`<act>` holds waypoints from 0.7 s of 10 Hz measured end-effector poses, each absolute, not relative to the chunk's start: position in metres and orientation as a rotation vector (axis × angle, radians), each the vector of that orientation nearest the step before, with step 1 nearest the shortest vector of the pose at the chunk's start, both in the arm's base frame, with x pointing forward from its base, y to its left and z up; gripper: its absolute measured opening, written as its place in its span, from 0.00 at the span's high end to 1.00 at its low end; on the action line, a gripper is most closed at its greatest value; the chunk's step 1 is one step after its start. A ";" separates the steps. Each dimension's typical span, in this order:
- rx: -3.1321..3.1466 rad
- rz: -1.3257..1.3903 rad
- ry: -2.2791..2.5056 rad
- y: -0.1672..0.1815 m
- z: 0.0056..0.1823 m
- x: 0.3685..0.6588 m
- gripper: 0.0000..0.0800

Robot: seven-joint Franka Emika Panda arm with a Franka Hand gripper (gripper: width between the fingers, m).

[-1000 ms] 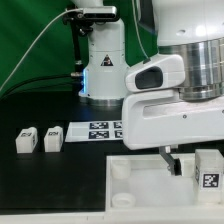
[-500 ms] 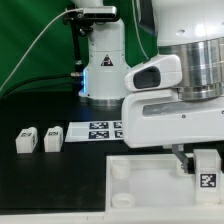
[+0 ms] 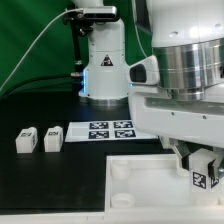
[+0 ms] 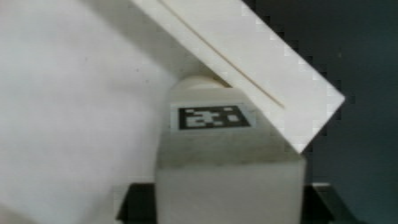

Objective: Assemble one leg

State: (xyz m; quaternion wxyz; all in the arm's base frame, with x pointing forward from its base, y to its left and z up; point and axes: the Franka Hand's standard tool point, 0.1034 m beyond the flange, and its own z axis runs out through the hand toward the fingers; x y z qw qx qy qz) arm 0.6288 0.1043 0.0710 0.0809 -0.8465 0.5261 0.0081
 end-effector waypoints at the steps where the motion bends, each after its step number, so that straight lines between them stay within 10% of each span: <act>1: -2.290 0.087 1.863 0.104 0.071 0.626 0.63; 6: -2.052 0.150 2.072 0.105 0.070 0.624 0.58; 7: -2.053 0.150 2.071 0.106 0.070 0.624 0.31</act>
Offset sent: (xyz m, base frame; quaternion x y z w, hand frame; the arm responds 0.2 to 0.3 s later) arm -0.0016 0.0000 -0.0027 0.0307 -0.0079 0.3348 0.9418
